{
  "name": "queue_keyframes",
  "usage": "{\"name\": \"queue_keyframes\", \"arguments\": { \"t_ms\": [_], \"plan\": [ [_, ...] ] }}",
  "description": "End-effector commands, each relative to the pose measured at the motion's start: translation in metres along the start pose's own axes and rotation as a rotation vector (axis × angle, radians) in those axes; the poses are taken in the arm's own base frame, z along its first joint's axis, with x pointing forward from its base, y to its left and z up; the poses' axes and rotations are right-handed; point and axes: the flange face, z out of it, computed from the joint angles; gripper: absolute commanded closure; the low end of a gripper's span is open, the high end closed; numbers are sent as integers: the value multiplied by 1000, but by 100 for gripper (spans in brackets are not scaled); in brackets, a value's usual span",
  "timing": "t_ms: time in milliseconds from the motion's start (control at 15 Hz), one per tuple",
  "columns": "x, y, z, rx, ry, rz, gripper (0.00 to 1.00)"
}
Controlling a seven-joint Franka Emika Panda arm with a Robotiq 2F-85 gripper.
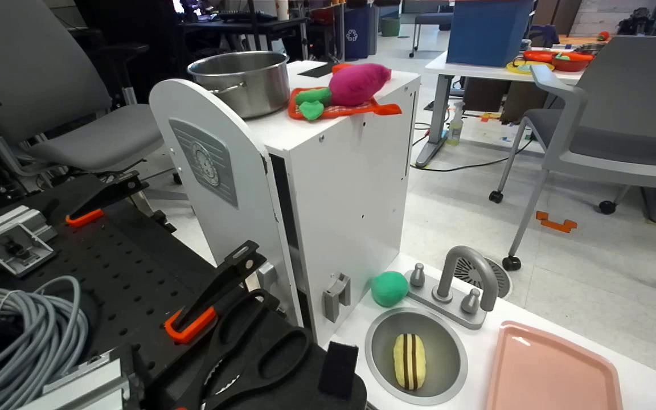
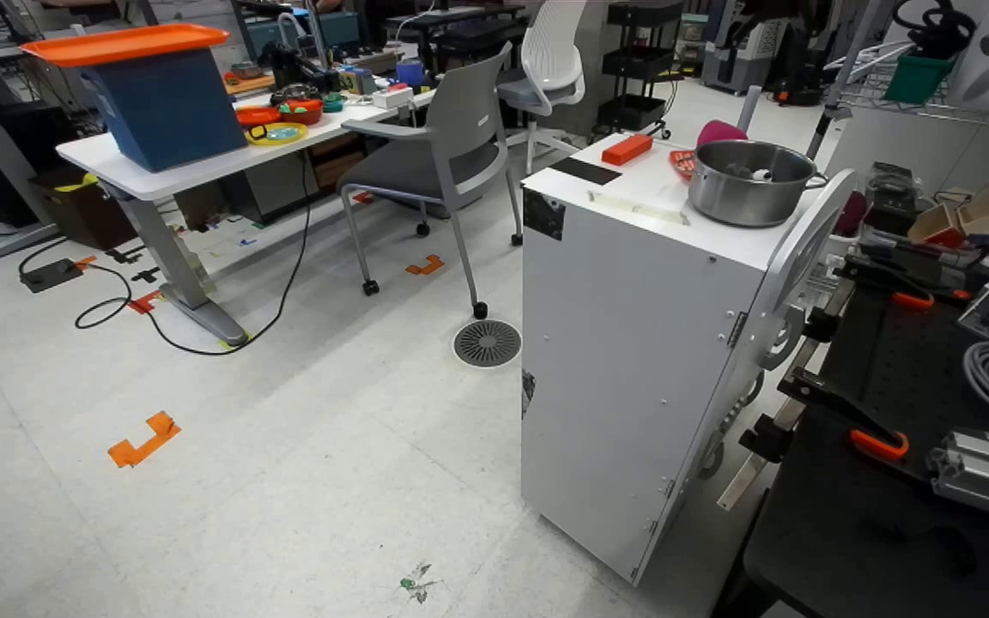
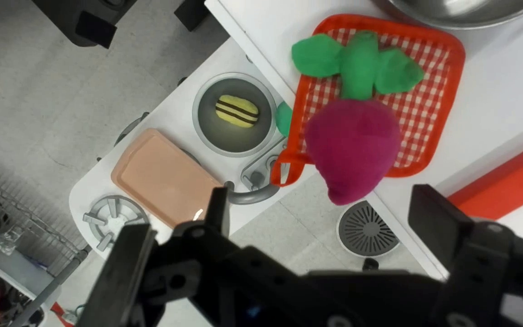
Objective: Pick up the items on top of the cabinet and put them in the pot.
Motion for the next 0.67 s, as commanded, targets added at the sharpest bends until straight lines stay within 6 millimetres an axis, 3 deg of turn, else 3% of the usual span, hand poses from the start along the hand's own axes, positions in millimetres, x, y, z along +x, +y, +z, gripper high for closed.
{"name": "queue_keyframes", "arguments": {
  "t_ms": [0, 600],
  "plan": [
    [0, -11, 10, 10, -19, -24, 0],
    [1, -12, 23, 42, -55, -73, 0]
  ]
}}
